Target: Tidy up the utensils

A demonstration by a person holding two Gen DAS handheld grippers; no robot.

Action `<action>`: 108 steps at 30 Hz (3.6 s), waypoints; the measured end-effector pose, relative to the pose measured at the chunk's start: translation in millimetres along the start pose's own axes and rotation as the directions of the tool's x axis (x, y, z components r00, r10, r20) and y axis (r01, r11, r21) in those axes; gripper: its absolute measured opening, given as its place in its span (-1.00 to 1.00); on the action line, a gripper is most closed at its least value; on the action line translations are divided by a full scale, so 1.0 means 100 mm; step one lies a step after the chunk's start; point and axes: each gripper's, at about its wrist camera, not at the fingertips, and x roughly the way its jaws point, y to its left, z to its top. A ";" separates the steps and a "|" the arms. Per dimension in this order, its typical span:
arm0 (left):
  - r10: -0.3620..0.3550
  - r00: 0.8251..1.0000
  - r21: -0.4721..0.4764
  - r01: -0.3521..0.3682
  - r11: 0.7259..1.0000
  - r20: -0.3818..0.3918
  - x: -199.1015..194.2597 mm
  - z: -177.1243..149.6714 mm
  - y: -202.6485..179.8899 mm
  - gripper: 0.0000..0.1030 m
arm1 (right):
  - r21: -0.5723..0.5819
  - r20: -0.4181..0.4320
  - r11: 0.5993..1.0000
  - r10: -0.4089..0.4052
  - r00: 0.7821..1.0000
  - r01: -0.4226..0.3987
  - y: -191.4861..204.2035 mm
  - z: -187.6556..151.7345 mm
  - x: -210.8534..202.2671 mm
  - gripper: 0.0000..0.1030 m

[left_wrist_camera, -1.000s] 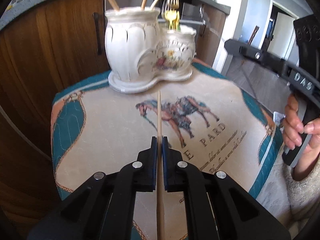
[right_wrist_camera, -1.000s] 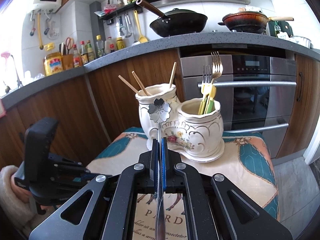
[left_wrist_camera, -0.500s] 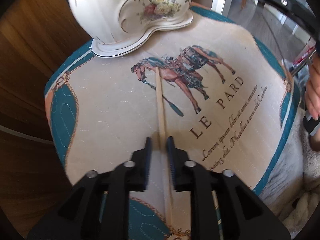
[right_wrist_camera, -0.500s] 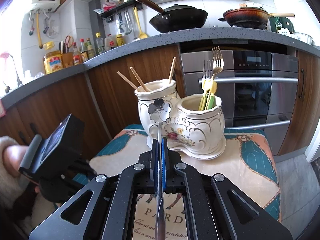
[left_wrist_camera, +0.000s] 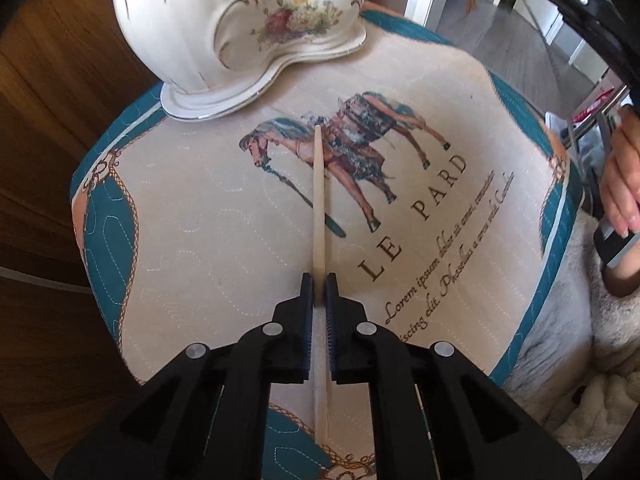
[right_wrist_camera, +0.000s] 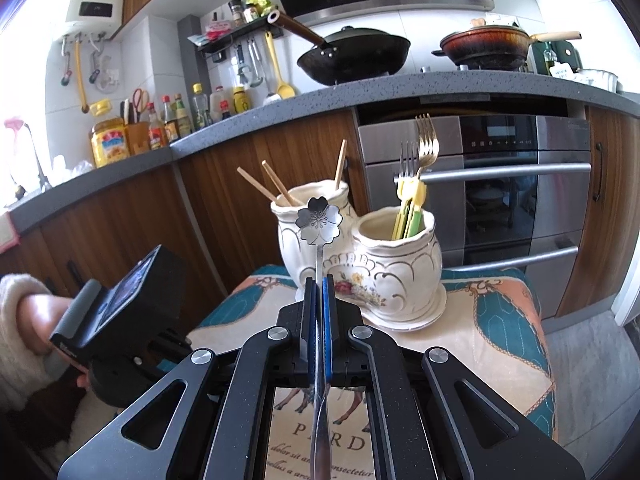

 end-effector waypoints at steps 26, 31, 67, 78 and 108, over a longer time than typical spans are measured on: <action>0.121 0.525 -0.240 0.165 0.957 0.843 -1.50 0.36 1.08 -0.89 | 0.044 0.315 0.988 -0.152 0.937 0.146 -0.12 0.88 0.27 -0.92; 0.091 0.460 -0.216 0.227 0.950 0.883 -1.44 0.68 1.35 -0.89 | 0.111 0.330 0.985 -0.165 0.930 0.135 -0.35 0.96 0.55 -0.92; -0.087 0.483 -0.081 0.317 0.945 0.871 -1.05 0.84 1.41 -0.88 | 0.049 0.225 0.974 -0.225 0.948 0.220 -0.45 0.59 1.03 -0.90; 0.001 0.518 -0.167 0.275 0.947 0.855 -1.13 0.33 1.30 -0.86 | 0.037 0.188 0.973 -0.230 0.955 0.227 -0.24 0.29 0.59 -0.43; 0.352 0.515 -0.355 -0.097 0.930 0.782 -0.71 -0.46 0.21 0.89 | -0.051 0.203 0.914 -0.384 0.901 0.402 -0.02 -0.25 0.17 0.70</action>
